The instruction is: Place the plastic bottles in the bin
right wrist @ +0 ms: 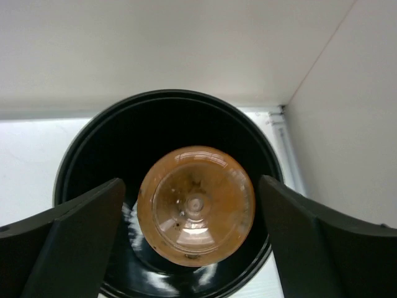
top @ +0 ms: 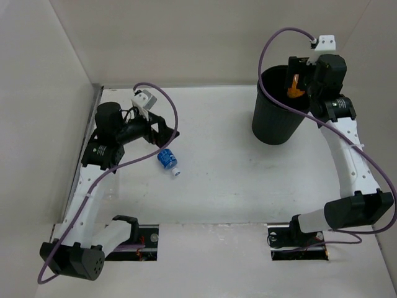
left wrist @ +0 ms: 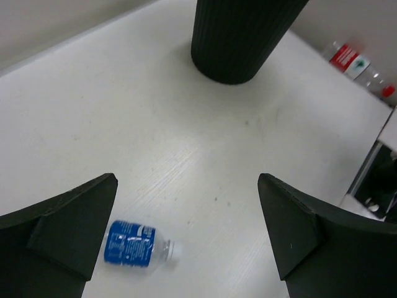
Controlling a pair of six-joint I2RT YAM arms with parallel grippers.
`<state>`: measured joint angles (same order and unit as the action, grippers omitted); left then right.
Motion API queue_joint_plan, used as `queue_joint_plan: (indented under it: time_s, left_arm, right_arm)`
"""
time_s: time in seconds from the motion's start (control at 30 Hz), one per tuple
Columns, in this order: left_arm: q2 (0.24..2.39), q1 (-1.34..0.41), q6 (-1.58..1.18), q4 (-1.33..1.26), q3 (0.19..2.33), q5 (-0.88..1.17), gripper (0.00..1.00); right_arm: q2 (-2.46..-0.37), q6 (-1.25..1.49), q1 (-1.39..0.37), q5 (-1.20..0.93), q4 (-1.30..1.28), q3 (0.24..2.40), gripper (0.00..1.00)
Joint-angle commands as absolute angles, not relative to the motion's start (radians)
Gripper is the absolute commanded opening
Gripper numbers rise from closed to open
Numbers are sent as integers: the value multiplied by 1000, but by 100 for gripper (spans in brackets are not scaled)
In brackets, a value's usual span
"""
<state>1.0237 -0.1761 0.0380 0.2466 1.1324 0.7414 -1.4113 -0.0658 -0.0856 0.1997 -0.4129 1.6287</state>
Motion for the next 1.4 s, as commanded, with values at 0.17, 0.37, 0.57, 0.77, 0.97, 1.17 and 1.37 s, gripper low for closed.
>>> queue_joint_plan:
  time_s: [0.17, 0.37, 0.57, 0.77, 0.97, 1.17, 1.37]
  left_arm:
    - [1023, -189, 368, 544, 1146, 473, 100]
    - [1028, -202, 353, 808, 1256, 119, 100]
    - [1078, -49, 273, 1005, 1210, -54, 100]
    - [1204, 122, 49, 1059, 1151, 20, 100]
    - [1273, 160, -29, 944, 1014, -49, 99]
    - [1313, 192, -2, 836, 988, -207, 99]
    - [1382, 208, 26, 770, 966, -238, 97]
  right_arm:
    - [-1342, -100, -169, 212, -382, 1700, 100]
    - [-1237, -130, -219, 199, -423, 1658, 100]
    - [-1166, -144, -220, 127, -483, 1686, 100]
    - [-1137, -172, -243, 87, -541, 1758, 100]
    - [-1091, -137, -246, 23, -555, 1792, 100]
    - [-1069, -129, -240, -17, -577, 1828, 100]
    - [-1069, -126, -234, -35, -594, 1896, 100]
